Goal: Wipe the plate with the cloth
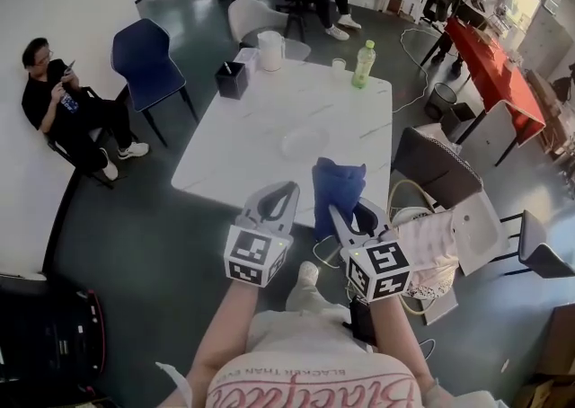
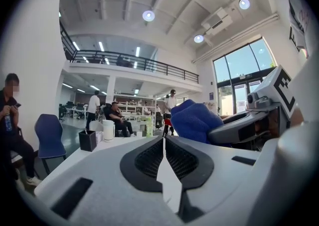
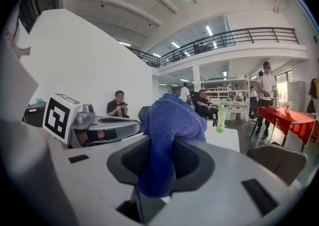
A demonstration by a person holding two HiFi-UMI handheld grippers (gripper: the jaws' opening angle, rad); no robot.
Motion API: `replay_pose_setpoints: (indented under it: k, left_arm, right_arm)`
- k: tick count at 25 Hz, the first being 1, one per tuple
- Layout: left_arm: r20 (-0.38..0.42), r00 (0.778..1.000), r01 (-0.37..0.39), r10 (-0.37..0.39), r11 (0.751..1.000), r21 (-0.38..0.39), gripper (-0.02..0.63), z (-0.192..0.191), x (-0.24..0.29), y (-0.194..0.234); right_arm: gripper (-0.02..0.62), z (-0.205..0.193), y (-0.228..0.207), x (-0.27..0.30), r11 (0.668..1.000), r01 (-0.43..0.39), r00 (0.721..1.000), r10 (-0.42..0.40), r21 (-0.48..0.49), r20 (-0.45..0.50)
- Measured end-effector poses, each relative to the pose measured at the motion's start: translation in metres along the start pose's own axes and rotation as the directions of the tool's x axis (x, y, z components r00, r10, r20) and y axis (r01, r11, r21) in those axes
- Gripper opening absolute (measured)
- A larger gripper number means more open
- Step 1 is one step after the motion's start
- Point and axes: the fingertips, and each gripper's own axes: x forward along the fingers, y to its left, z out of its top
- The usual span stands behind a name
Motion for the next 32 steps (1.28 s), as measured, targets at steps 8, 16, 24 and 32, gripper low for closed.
replay_pose_setpoints:
  k: [8,16,24,32]
  left_arm:
    - [0.008,0.997,-0.071,0.072,0.992,-0.101,0.011,0.007,0.075,0.043]
    - [-0.094,0.989,-0.125,0.113,0.984,-0.129,0.012,-0.013,0.131,0.073]
    - [-0.149,0.984,-0.127,0.101,0.976,-0.180,0.015,-0.034,0.155,0.091]
    - [-0.248,0.966,-0.144,0.072,0.946,-0.289,0.169,-0.072,0.164,0.112]
  right_arm:
    - [0.101,0.023,-0.069,0.058,0.999,-0.038,0.999,0.038,-0.008,-0.015]
    - [0.101,0.020,-0.124,0.105,0.998,-0.058,0.997,0.058,0.015,-0.048]
    - [0.101,0.008,-0.144,0.142,0.995,-0.089,0.991,0.094,0.049,-0.094]
    - [0.101,-0.007,-0.150,0.170,0.993,-0.086,0.985,0.098,0.084,-0.141]
